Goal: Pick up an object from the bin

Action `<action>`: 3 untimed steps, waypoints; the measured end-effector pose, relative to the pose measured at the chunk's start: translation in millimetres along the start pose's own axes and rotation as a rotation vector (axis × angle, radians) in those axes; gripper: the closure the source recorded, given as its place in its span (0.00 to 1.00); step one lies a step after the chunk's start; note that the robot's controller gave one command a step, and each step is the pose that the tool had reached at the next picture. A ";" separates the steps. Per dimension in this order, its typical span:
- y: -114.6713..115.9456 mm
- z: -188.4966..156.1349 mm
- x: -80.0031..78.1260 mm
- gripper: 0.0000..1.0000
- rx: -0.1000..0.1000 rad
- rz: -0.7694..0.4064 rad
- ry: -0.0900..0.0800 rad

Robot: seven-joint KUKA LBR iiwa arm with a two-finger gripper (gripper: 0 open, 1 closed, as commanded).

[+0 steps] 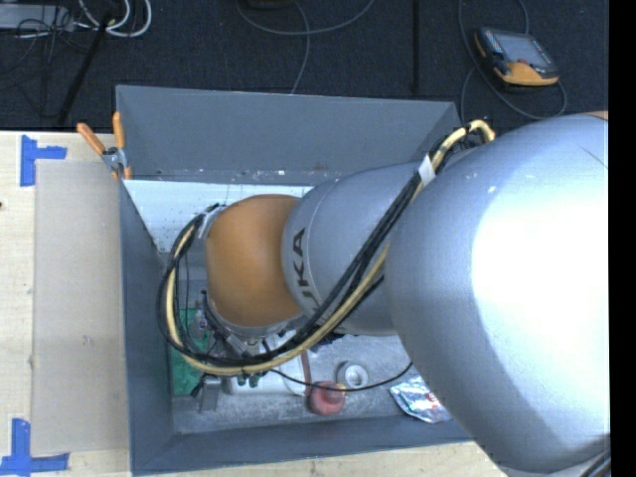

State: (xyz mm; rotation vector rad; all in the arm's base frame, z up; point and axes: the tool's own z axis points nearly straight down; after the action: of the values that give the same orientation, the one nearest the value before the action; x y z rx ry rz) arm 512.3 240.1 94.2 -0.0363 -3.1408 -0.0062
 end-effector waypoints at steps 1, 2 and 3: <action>-4.3 -1.0 -1.1 1.00 0.004 0.007 0.000; -21.0 -132.2 25.6 1.00 0.002 -0.190 -0.006; -21.2 -128.4 26.5 0.00 0.004 -0.191 0.000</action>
Offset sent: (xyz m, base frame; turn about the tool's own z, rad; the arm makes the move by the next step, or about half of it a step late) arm 0.0000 0.0000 0.0000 0.0000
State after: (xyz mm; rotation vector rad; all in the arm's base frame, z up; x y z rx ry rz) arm 485.4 219.1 222.5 0.2627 -3.1306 0.0005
